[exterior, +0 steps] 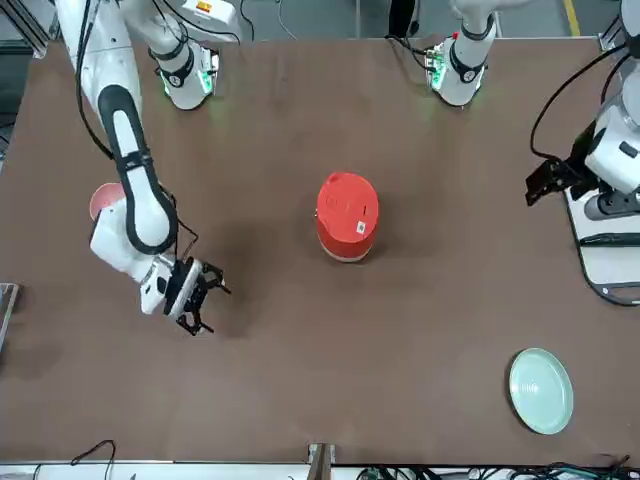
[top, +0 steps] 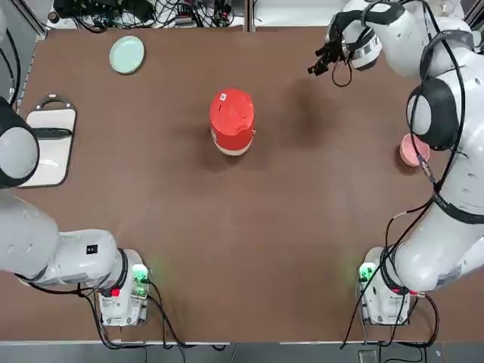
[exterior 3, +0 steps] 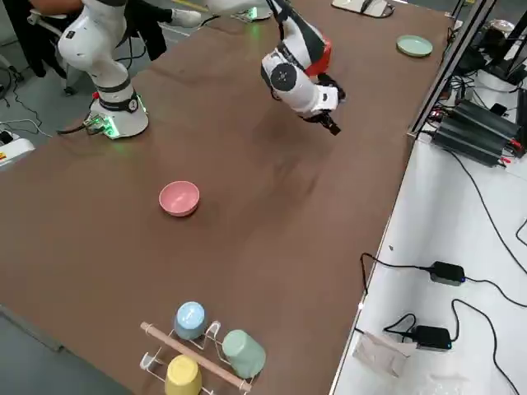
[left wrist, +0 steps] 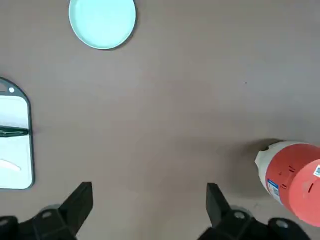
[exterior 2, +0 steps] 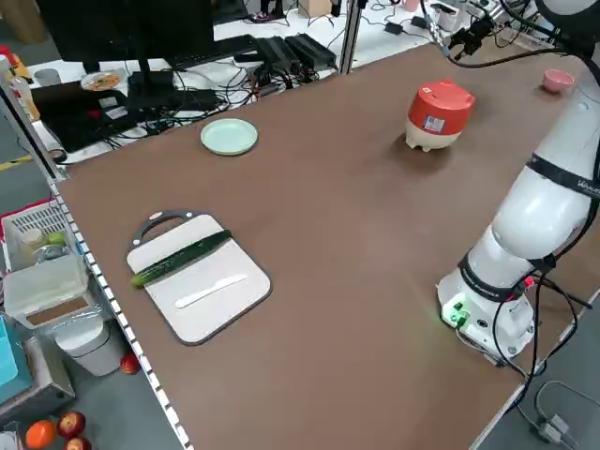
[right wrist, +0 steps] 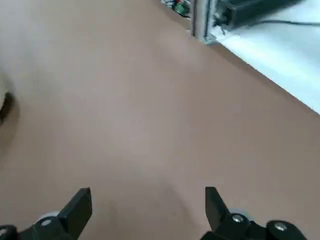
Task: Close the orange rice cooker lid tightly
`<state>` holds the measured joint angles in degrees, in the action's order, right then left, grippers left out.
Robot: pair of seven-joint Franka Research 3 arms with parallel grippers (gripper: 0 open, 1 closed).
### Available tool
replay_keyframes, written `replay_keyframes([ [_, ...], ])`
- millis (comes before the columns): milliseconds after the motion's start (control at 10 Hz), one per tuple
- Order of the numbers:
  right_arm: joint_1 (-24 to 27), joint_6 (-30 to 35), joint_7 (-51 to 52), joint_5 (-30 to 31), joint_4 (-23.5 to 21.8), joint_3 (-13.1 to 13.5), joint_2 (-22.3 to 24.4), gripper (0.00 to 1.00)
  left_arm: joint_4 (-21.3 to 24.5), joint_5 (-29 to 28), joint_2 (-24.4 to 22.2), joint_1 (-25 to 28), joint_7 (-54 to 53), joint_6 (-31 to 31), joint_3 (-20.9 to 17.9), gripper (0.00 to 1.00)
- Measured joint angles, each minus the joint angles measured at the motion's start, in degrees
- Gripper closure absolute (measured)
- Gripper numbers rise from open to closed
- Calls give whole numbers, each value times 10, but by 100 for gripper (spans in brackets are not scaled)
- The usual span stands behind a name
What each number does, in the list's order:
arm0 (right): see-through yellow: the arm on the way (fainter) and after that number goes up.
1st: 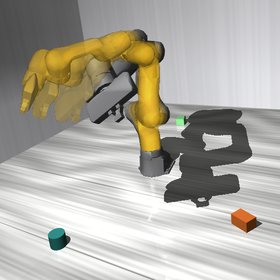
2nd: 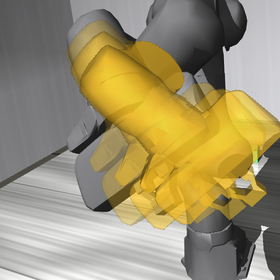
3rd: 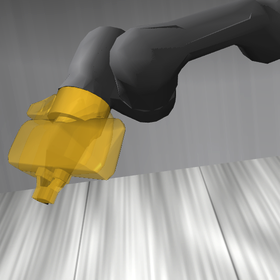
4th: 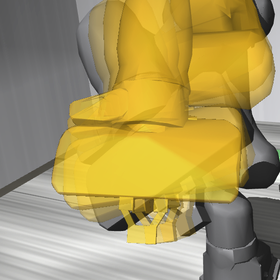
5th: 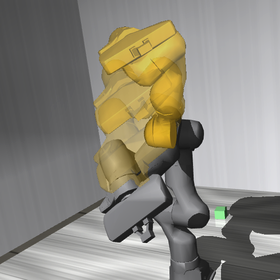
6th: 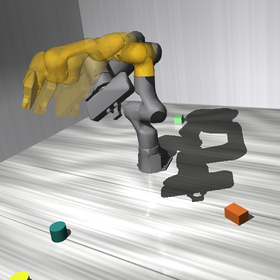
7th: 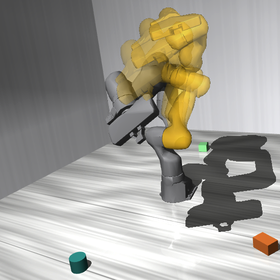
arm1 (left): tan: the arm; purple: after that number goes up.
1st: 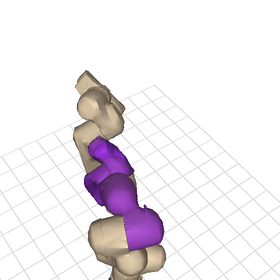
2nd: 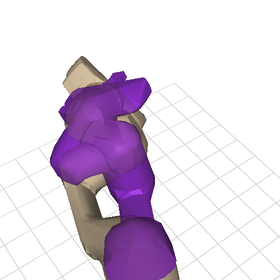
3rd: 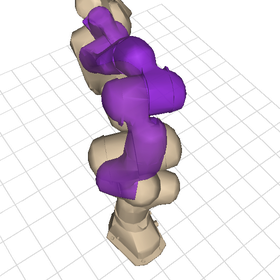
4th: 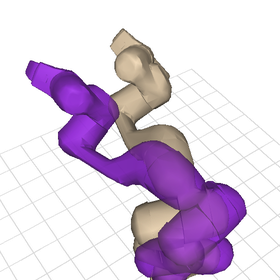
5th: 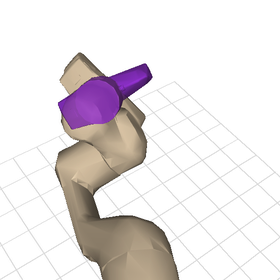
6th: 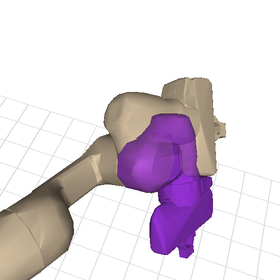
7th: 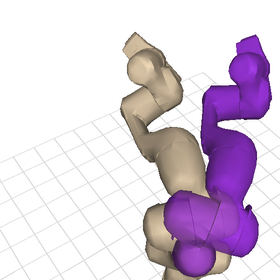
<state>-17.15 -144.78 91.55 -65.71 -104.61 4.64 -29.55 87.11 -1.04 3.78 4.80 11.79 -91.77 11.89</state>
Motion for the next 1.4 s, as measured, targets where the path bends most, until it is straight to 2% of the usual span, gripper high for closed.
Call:
replay_keyframes([
  [300, -1, -5, -228, 97, 3, 2, 34, 0, 2, 0, 0, 0, 1, 0, 0, 0],
  [600, -1, 11, -458, 227, 5, 3, 53, 0, 2, 0, 0, 0, 6, 1, 0, 0],
  [800, 0, 95, -590, 296, 23, 19, 68, 0, 2, 0, 0, 3, 6, 1, -1, 0],
  [1000, 10, 229, -756, 420, 89, 35, 78, 0, 2, 0, 0, 2, 6, 1, 0, 0],
  [1100, 17, 297, -808, 448, 124, 37, 82, 0, 1, 0, 0, 2, 6, 1, 0, 0],
  [1400, 37, 447, -854, 530, 200, 44, 92, 0, 1, 0, 0, 3, 6, 1, 0, 0],
])
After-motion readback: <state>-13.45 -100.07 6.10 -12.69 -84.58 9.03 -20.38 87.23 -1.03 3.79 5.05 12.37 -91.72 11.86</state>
